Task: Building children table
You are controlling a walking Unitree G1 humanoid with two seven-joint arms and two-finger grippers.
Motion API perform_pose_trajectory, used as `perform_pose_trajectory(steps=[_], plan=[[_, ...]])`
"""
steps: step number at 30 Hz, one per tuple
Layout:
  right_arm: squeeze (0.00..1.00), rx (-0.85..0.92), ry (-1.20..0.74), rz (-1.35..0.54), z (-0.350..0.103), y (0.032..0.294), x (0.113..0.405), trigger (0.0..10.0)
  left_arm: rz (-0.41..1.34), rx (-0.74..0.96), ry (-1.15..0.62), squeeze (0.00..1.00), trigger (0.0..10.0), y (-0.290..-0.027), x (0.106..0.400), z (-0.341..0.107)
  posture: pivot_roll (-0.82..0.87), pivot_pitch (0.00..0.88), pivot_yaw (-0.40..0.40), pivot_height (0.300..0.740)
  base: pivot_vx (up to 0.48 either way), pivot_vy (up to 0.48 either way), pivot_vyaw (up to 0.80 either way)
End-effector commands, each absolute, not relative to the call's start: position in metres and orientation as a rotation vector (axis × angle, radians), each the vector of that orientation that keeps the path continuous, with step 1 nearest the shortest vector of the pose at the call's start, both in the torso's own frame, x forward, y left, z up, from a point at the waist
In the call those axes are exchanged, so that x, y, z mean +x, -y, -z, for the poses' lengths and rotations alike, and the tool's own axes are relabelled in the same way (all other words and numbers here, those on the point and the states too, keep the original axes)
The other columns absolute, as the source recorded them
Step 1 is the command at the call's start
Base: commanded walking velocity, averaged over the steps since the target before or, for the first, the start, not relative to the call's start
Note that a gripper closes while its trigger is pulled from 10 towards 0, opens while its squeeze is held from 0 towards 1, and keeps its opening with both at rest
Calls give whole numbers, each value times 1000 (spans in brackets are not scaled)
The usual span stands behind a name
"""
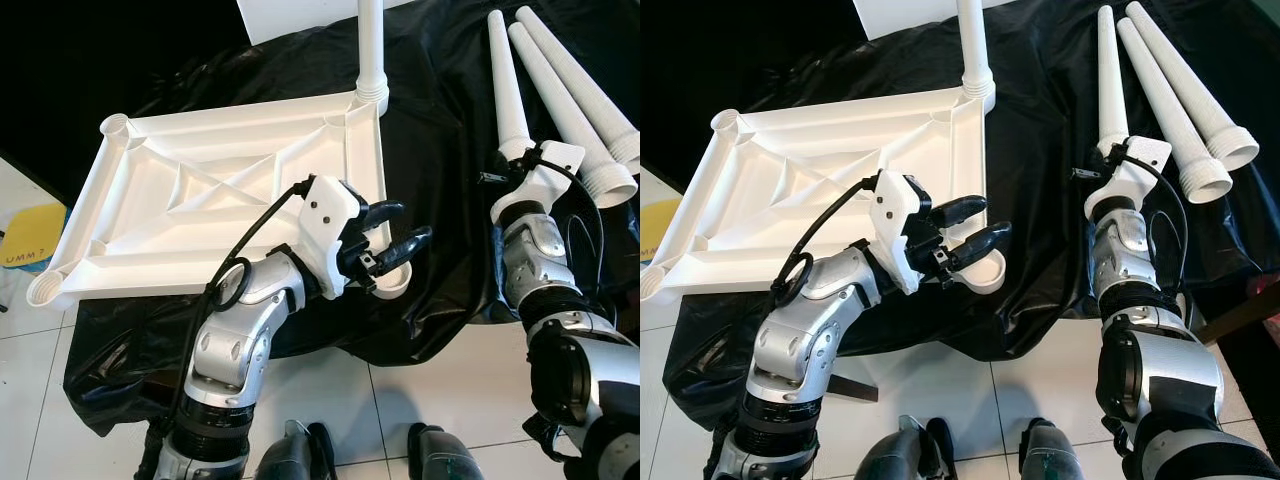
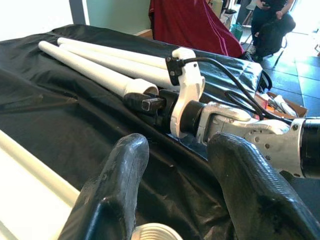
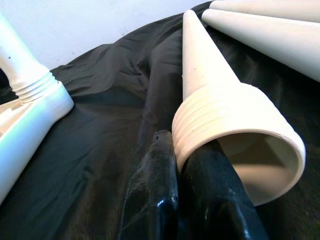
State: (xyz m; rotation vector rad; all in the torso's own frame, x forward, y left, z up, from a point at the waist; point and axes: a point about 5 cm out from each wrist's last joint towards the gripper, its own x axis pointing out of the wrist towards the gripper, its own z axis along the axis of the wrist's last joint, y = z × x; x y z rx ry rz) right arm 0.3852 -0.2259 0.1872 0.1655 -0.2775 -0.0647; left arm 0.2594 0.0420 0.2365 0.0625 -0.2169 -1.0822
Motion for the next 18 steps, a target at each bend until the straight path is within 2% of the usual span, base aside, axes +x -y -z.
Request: perform_pose_trajectory(steps=[1,6,7,8,9,18], plan=[[0,144,286,34,-182,221,383,0,956,45,206,0,10000,-48,263,-235,-18,211,142,740,0,0,0],[0,104,329,-3,-186,218,381,0,954,47,207,0,10000,-48,264,-236,-19,204,140,740,0,0,0],[0,80,355,-21,-189,216,380,1725,951,49,208,0,10000,-48,265,-236,-20,203,139,740,0,0,0],[0,80,355,-21,-189,216,380,1725,951,49,208,0,10000,-48,265,-236,-20,203,139,740,0,0,0],[0,42,404,-50,-196,212,378,10000,943,50,205,0,10000,-49,266,-236,-25,199,134,740,0,0,0],[0,-23,525,-93,-211,199,370,10000,916,44,196,0,10000,-52,272,-236,-43,183,122,740,0,0,0]])
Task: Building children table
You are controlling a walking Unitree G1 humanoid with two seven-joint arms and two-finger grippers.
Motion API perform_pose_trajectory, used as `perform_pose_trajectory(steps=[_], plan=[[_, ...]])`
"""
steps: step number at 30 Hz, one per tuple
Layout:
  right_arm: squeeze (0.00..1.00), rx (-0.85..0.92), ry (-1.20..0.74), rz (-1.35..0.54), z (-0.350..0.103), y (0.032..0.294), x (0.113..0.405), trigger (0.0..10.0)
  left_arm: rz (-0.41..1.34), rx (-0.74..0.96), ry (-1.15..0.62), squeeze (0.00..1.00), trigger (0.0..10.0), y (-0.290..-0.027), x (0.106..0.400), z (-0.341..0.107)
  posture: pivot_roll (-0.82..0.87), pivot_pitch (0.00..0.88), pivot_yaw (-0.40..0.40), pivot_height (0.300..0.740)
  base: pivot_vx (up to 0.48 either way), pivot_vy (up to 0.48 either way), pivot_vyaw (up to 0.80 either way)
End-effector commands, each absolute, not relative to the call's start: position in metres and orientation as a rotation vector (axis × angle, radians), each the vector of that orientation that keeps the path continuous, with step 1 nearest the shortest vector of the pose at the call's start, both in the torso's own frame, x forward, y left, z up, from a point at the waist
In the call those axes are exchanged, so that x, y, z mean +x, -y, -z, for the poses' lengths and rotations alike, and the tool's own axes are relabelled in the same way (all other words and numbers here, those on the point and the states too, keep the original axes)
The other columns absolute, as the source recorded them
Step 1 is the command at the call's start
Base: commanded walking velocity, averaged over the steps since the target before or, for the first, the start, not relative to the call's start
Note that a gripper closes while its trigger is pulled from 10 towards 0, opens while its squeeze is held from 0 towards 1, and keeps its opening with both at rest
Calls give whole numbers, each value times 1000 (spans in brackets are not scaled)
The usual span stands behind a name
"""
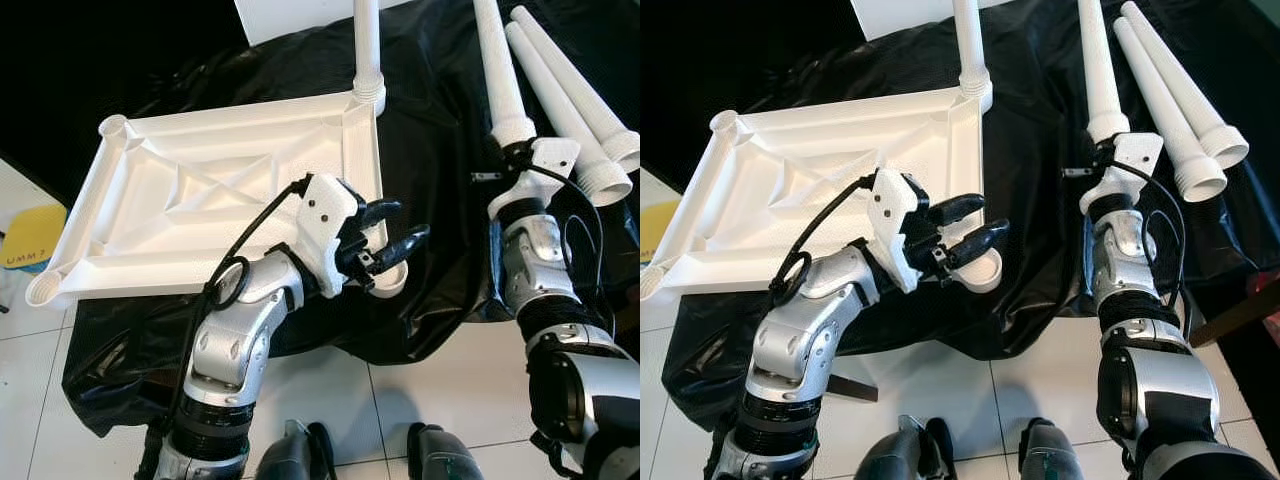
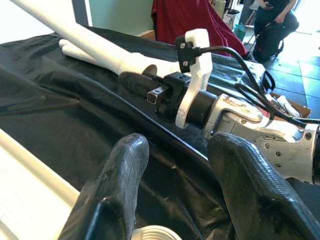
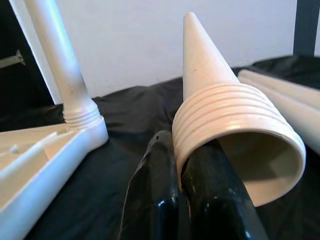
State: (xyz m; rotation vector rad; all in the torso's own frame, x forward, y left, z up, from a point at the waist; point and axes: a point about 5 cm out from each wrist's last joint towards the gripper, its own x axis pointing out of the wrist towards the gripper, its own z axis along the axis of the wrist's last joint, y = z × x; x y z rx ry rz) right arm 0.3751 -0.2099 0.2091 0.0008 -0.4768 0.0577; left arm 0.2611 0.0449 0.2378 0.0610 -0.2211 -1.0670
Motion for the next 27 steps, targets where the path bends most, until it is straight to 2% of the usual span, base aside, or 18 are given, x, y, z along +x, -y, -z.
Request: perform_pose_trajectory(steps=[1,3,6,8,11,14,18,24,27], plan=[[0,-23,525,-93,-211,199,370,10000,916,44,196,0,10000,-52,272,-236,-43,183,122,740,0,0,0],[0,-23,525,-93,-211,199,370,10000,916,44,196,0,10000,-52,272,-236,-43,183,122,740,0,0,0],[0,-60,633,-149,-226,178,360,10000,852,19,175,0,10000,-59,286,-238,-71,155,112,740,0,0,0],[0,-60,633,-149,-226,178,360,10000,852,19,175,0,10000,-59,286,-238,-71,155,112,740,0,0,0],[0,-69,758,-232,-253,148,348,10000,815,-6,157,0,10000,-65,303,-242,-98,125,110,740,0,0,0],[0,-69,824,-288,-272,134,342,10000,812,-25,155,0,10000,-67,309,-245,-111,112,111,740,0,0,0],[0,-69,842,-303,-277,130,340,10000,814,-32,156,0,10000,-67,311,-245,-112,110,111,740,0,0,0],[0,-124,1009,-402,-325,108,321,10000,811,-55,202,0,10000,-77,326,-260,-132,81,109,740,0,0,0],[0,-132,1028,-413,-331,107,318,10000,808,-66,211,0,10000,-79,328,-263,-132,81,109,740,0,0,0]])
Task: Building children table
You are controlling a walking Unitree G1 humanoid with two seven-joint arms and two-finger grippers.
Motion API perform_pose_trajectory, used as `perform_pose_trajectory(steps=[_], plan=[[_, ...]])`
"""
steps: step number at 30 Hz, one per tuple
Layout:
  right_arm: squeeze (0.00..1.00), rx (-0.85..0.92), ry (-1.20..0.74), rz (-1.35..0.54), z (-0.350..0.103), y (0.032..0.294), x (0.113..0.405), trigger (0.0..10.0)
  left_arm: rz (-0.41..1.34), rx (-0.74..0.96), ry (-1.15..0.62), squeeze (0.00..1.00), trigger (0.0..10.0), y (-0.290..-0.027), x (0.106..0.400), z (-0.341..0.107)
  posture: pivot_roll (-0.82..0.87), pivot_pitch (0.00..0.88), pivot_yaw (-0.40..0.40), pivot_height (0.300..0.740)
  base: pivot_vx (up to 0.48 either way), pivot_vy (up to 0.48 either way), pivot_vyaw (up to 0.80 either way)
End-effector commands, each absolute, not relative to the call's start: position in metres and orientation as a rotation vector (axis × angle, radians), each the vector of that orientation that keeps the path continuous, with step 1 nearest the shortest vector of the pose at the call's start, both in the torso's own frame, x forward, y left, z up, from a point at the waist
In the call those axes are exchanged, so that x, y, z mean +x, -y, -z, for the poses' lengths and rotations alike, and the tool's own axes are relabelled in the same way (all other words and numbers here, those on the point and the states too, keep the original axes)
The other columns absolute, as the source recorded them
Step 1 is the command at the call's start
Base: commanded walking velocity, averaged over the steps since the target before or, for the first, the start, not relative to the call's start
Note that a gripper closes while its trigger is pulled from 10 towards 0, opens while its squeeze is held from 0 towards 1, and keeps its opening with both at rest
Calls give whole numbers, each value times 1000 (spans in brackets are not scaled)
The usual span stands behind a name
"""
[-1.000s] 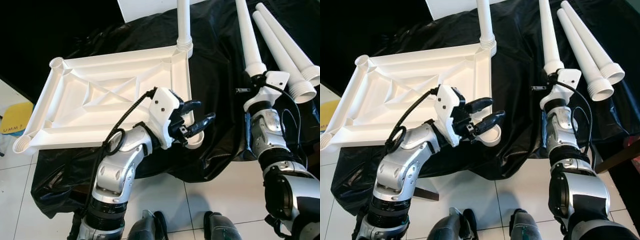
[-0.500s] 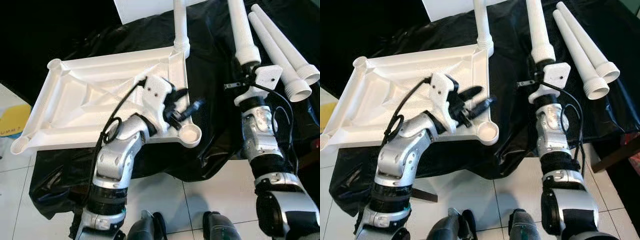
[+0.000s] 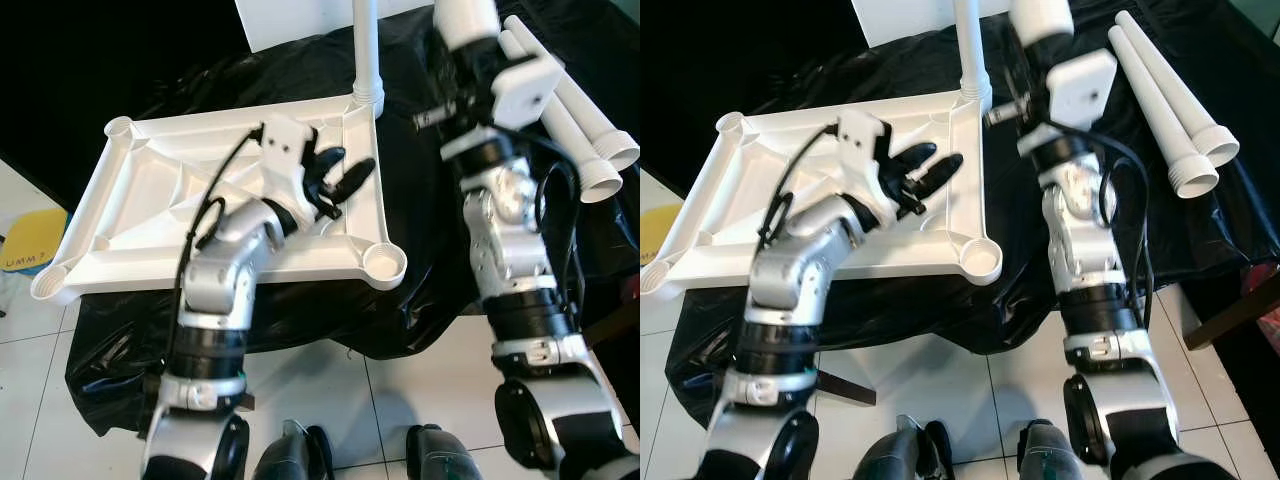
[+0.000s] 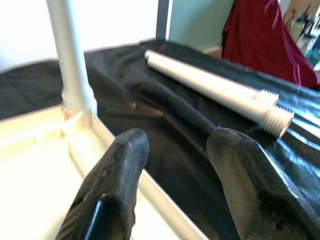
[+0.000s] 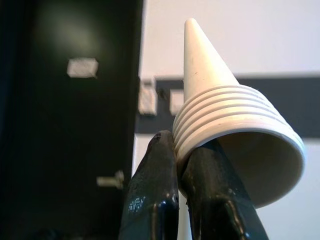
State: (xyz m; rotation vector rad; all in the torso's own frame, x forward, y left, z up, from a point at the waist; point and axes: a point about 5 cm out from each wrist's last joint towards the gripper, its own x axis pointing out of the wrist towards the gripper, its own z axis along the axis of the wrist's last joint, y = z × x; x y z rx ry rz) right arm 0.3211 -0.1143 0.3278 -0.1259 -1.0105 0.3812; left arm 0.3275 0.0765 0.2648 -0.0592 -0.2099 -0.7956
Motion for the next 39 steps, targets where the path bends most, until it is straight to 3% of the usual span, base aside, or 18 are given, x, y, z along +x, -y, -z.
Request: perform_pose_trajectory(steps=[1,5,6,7,8,22,24,31,32,33,39], plan=[[0,-149,1051,-425,-336,105,314,10000,808,-89,222,0,10000,-81,330,-267,-136,75,107,740,0,0,0],[0,-171,1071,-448,-342,102,309,10000,805,-118,239,0,10000,-86,334,-274,-140,73,107,740,0,0,0],[0,-184,1077,-462,-343,101,306,10000,809,-151,249,498,10000,-90,336,-279,-142,68,106,740,0,0,0],[0,-184,1077,-462,-343,101,306,10000,809,-151,249,498,10000,-90,336,-279,-142,68,106,740,0,0,0],[0,-194,1074,-475,-343,100,304,10000,817,-198,264,1000,10000,-95,339,-285,-145,65,103,740,0,0,0],[0,-257,938,-549,-309,101,300,10000,924,-469,384,1000,10000,-115,345,-321,-148,24,94,740,0,0,0],[0,-261,864,-572,-287,101,299,10000,1023,-575,398,1000,10000,-116,342,-323,-147,13,100,740,0,0,0],[0,-242,778,-608,-265,96,296,10000,1169,-671,403,1000,10000,-114,333,-324,-151,8,110,740,0,0,0],[0,-240,759,-625,-261,93,295,10000,1205,-680,396,286,10000,-111,331,-324,-152,6,111,740,0,0,0],[0,-238,743,-642,-257,91,294,10000,1223,-678,390,0,10000,-109,330,-323,-152,5,112,740,0,0,0],[0,-252,723,-673,-252,87,291,10000,1224,-659,353,0,10000,-104,333,-319,-154,5,115,740,0,0,0]])
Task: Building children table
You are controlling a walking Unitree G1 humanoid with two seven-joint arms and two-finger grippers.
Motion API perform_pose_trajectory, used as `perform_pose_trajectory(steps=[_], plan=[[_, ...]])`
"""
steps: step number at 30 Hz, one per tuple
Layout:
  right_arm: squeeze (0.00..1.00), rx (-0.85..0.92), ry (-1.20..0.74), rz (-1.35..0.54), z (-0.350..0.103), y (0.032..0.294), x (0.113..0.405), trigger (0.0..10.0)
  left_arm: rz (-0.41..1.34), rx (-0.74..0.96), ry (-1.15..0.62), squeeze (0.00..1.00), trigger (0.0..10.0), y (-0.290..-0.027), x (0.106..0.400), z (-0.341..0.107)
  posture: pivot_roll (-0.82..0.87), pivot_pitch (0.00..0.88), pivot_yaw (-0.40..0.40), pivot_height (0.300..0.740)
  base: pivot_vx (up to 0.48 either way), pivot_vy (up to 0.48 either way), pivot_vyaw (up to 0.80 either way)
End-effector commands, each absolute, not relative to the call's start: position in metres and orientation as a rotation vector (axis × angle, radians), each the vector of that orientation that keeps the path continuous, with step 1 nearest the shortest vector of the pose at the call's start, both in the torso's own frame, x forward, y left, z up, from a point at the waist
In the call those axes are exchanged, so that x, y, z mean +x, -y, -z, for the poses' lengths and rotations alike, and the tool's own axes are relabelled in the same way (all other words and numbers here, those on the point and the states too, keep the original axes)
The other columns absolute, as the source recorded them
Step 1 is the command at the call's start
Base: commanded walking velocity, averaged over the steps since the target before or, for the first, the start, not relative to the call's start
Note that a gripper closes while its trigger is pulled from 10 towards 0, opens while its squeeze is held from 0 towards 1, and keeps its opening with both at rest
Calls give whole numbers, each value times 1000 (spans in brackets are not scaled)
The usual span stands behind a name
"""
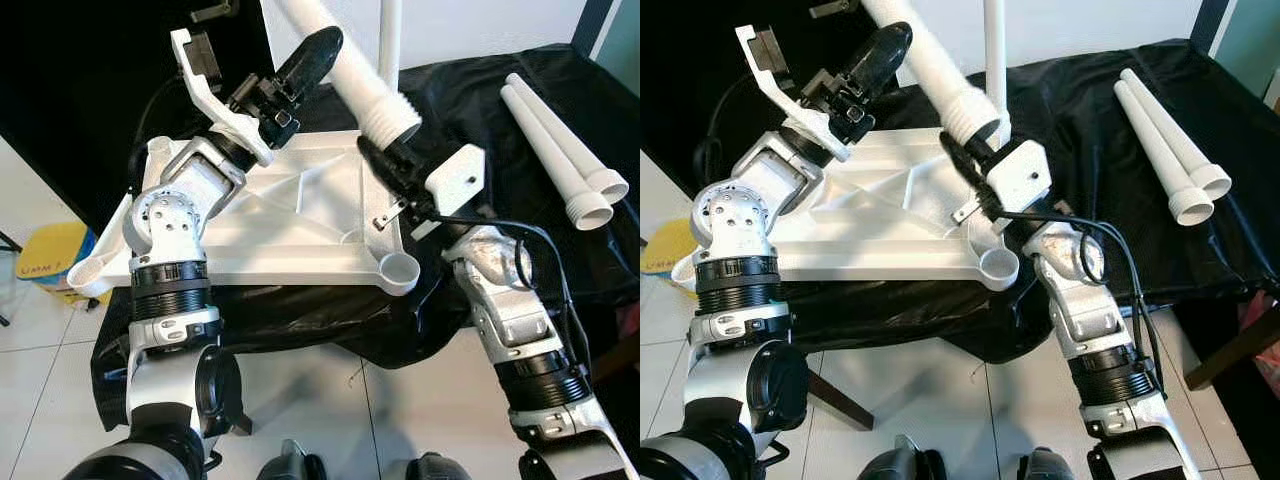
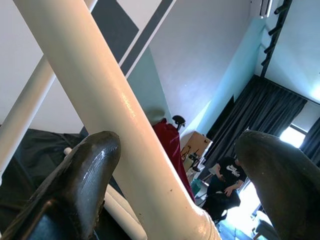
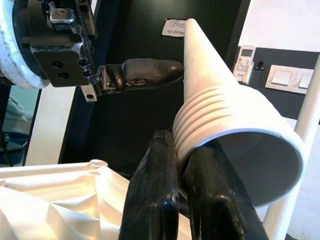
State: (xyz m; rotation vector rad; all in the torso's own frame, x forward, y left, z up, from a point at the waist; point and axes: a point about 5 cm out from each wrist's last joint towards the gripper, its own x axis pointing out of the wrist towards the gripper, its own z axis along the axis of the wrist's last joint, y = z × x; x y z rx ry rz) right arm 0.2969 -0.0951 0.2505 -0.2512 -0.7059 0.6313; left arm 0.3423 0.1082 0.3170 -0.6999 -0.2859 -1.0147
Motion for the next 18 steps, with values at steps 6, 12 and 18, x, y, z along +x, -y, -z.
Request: perform_pose_trajectory(steps=[6,12,18], plan=[[0,-269,701,-706,-244,85,288,10000,1172,-597,285,0,10000,-99,343,-309,-159,0,121,740,0,0,0],[0,-276,679,-716,-236,83,284,10000,1117,-569,220,0,10000,-98,350,-301,-163,0,124,740,0,0,0],[0,-281,658,-724,-227,79,280,10000,1084,-555,166,0,10000,-96,352,-293,-165,0,126,740,0,0,0]])
